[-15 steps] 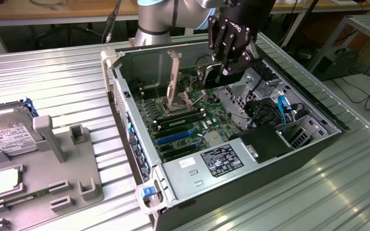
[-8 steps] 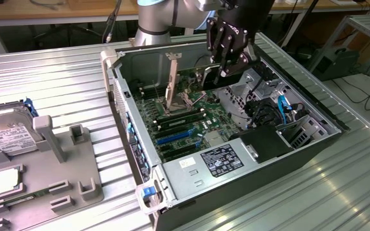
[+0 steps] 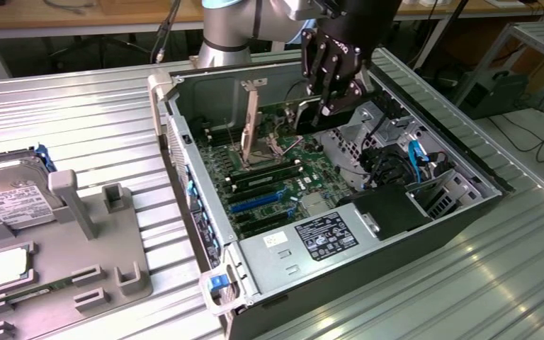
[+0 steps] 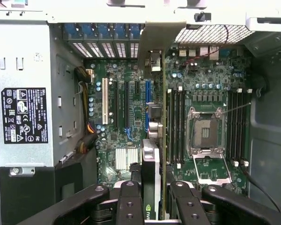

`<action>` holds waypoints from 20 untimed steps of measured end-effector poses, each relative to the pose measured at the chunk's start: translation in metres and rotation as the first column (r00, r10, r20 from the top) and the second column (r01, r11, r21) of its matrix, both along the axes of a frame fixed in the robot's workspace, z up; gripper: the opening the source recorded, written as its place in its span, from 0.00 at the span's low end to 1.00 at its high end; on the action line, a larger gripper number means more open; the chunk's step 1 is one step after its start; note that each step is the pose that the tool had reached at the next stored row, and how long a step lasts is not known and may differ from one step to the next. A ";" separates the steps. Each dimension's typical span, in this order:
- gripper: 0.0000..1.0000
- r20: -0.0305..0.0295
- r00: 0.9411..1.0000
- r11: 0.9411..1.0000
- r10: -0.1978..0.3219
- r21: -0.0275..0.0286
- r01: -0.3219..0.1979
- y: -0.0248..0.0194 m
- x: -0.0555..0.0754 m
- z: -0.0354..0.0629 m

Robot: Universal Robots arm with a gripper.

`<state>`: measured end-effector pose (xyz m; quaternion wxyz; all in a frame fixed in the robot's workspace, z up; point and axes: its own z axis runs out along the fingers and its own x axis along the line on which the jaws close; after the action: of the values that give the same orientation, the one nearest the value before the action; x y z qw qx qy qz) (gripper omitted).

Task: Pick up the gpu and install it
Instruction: 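Insert the gpu into the slot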

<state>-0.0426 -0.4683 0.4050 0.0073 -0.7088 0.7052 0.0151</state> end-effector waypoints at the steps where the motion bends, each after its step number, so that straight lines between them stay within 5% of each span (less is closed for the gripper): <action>1: 0.28 0.000 1.000 1.000 0.000 0.000 0.000 0.0000 0.000 -0.0005; 11: 0.28 0.000 1.000 1.000 0.000 0.003 0.000 -0.0008 -0.002 -0.0101; 20: 0.28 0.000 1.000 1.000 -0.001 0.004 0.001 -0.0051 -0.002 -0.0322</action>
<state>-0.0447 -0.4734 0.3727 0.0087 -0.7086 0.7054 0.0166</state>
